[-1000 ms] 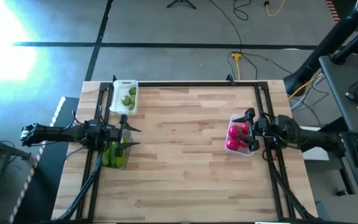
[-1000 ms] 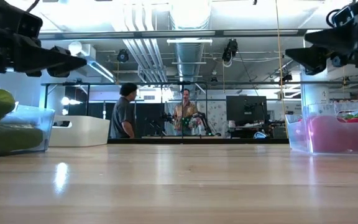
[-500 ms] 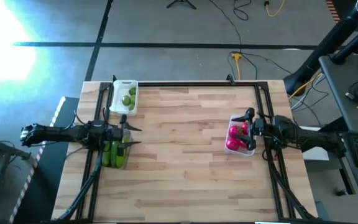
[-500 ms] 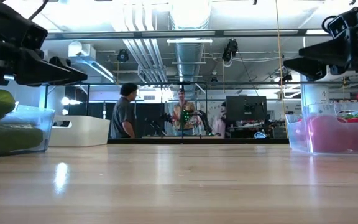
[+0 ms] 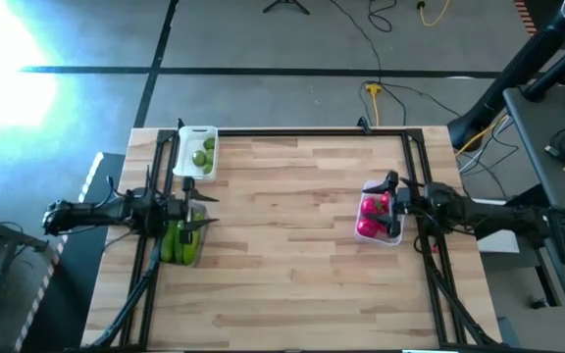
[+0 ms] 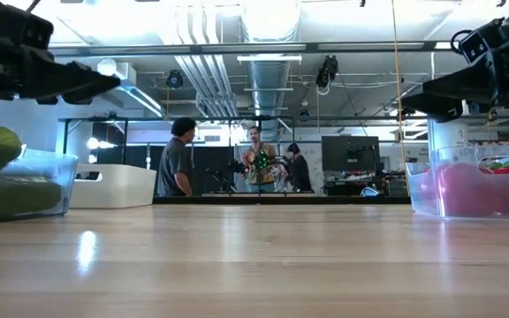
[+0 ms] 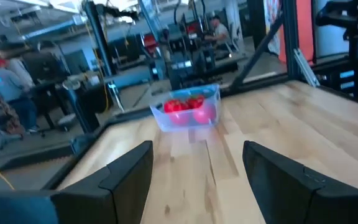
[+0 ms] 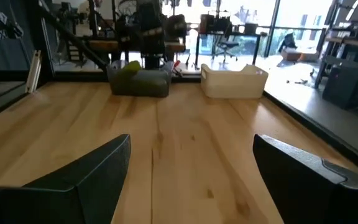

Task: Sort produce into baskets
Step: Return to Home Position

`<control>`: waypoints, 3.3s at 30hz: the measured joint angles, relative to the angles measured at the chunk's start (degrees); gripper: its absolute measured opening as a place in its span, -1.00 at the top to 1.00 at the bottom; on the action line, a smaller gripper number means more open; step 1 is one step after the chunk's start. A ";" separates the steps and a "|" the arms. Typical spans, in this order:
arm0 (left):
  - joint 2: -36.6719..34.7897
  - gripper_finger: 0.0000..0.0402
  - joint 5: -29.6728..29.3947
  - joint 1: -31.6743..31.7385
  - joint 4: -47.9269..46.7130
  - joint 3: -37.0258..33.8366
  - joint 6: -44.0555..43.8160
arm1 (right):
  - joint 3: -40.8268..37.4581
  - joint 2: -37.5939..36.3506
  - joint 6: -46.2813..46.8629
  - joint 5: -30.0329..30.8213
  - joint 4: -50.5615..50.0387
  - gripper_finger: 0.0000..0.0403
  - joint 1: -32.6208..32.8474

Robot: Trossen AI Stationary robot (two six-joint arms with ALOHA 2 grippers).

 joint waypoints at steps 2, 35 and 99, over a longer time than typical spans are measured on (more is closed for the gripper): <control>-0.83 -0.16 -0.02 0.00 -0.01 0.00 0.18 | 0.00 1.28 0.11 0.00 0.00 -0.65 0.00; 2.73 -0.16 -0.32 0.00 -0.56 2.77 -9.74 | 0.53 6.08 10.33 0.57 0.66 -0.65 0.00; 4.02 -0.16 -0.17 0.00 -0.25 4.02 -9.74 | 0.70 -4.39 10.34 0.70 0.50 -0.65 0.02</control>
